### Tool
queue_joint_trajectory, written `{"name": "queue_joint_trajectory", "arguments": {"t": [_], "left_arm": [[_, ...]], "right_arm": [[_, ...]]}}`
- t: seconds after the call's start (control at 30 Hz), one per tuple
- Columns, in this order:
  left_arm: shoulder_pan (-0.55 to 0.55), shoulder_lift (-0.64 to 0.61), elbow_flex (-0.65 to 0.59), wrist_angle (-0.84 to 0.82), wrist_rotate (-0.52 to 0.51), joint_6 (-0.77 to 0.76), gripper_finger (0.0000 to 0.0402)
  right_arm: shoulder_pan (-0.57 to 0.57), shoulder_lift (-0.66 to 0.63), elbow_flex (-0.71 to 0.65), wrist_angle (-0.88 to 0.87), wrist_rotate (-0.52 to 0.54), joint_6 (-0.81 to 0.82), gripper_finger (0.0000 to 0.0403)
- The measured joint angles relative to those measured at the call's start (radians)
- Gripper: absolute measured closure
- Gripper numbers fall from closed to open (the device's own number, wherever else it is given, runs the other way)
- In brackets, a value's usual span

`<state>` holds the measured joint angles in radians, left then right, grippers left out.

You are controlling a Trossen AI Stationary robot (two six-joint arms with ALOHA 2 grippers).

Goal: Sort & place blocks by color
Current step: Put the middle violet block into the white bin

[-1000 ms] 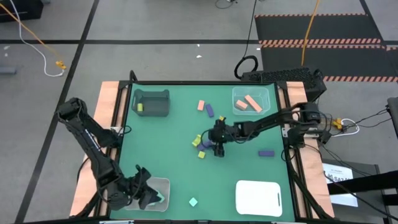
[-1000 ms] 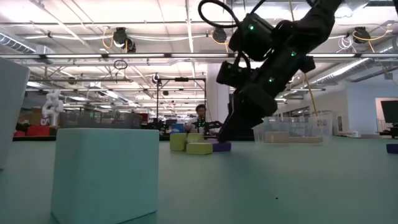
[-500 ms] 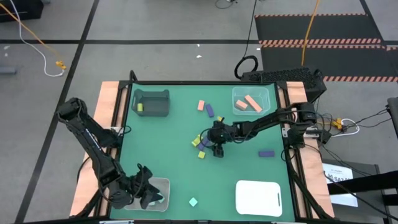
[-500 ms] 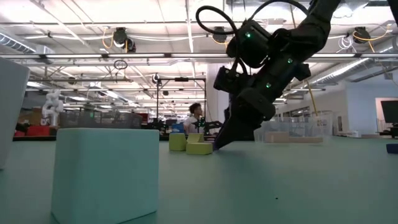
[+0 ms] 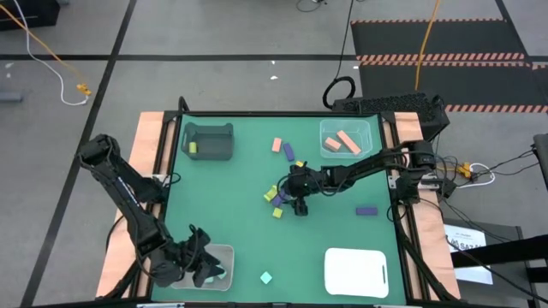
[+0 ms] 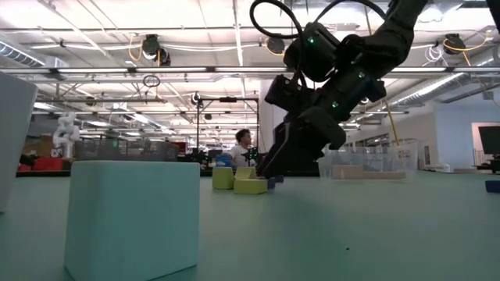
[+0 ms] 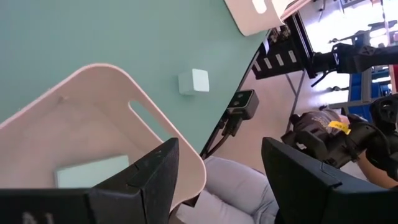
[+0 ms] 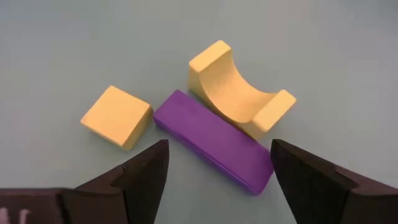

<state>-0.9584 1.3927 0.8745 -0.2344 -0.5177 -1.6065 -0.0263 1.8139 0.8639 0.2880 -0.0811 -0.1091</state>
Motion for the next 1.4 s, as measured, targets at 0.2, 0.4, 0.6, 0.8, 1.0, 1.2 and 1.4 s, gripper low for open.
{"name": "queue_joint_trajectory", "arguments": {"t": [0.2, 0.4, 0.6, 0.8, 1.0, 1.2, 1.4], "left_arm": [[0.017, 0.0, 0.0, 0.001, -0.001, 0.016, 0.0172], [0.017, 0.0, 0.0, 0.001, -0.001, 0.015, 0.0172], [0.017, 0.0, 0.0, 0.005, -0.001, 0.008, 0.0172], [0.017, 0.0, 0.0, 0.006, -0.001, 0.007, 0.0172], [0.017, 0.0, 0.0, 0.008, -0.001, 0.005, 0.0172], [0.017, 0.0, 0.0, 0.008, -0.001, 0.005, 0.0172], [0.017, 0.0, 0.0, 0.008, -0.001, 0.005, 0.0172]], "right_arm": [[0.0, 0.006, 0.0, 0.007, -0.002, -0.012, 0.0131], [-0.017, 0.011, 0.0, 0.079, 0.0, -0.042, 0.0131], [-0.035, 0.026, 0.0, 0.073, -0.027, -0.034, 0.0131], [-0.036, 0.053, 0.001, 0.079, -0.102, 0.009, 0.0131], [-0.034, 0.11, 0.005, 0.124, -0.098, 0.039, 0.014], [-0.033, 0.117, 0.003, 0.107, -0.094, 0.044, 0.0182], [-0.032, 0.118, 0.002, 0.098, -0.098, 0.078, 0.0254]]}}
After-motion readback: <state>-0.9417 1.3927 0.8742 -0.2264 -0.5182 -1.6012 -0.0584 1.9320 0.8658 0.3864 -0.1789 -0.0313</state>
